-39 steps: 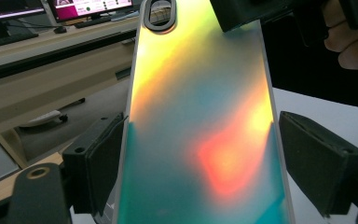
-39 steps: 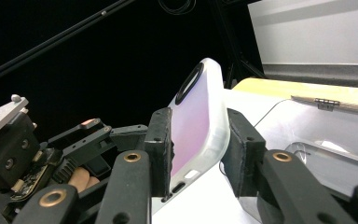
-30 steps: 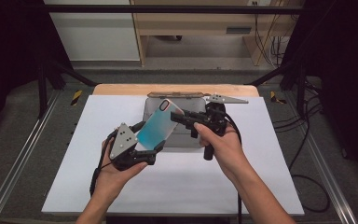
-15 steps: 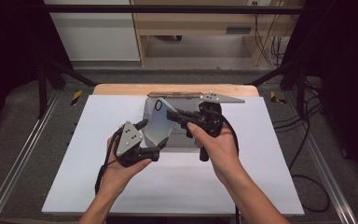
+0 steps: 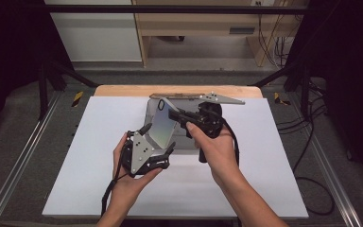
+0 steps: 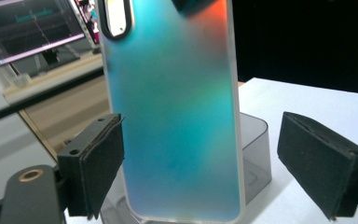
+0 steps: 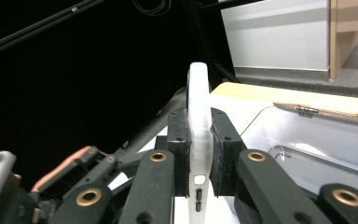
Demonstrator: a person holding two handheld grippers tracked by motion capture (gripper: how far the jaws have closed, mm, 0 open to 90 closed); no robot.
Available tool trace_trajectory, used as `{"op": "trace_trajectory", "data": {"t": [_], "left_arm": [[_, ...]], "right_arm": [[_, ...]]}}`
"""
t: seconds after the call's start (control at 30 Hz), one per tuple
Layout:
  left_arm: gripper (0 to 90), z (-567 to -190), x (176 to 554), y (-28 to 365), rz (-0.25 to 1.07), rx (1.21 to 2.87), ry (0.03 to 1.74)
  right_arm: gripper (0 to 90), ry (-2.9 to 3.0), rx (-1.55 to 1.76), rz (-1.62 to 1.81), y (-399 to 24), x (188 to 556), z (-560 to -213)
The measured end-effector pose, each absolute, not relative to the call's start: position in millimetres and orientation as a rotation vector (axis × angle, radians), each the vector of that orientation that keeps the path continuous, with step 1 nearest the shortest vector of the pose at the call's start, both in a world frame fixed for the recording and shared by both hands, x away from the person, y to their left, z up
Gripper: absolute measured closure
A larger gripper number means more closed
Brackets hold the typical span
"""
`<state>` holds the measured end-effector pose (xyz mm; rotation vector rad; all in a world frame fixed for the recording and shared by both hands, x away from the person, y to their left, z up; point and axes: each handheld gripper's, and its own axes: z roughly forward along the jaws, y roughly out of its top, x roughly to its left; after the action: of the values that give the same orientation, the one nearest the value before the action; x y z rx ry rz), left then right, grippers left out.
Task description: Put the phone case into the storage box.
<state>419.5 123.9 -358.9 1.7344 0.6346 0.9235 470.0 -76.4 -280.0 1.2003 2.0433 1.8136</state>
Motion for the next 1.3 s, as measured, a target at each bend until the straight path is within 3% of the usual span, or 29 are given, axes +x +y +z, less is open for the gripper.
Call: {"op": "trace_trajectory", "data": {"t": [0.47, 1.07, 1.3], "left_arm": [[21.8, -368.5, 429.8, 114.9, 0.922, 1.727, 0.692], [42.9, -375.1, 423.1, 110.1, 1.012, 1.692, 0.721], [55.2, -378.7, 421.1, 113.5, 1.04, 1.675, 0.748]], "right_arm": [[79.8, 2.038, 1.218, 1.844, -65.2, 462.6, -280.0], [79.4, 2.043, 1.282, 1.809, -56.6, 465.0, -285.2], [78.9, 2.048, 1.314, 1.791, -52.9, 467.8, -286.9]]}}
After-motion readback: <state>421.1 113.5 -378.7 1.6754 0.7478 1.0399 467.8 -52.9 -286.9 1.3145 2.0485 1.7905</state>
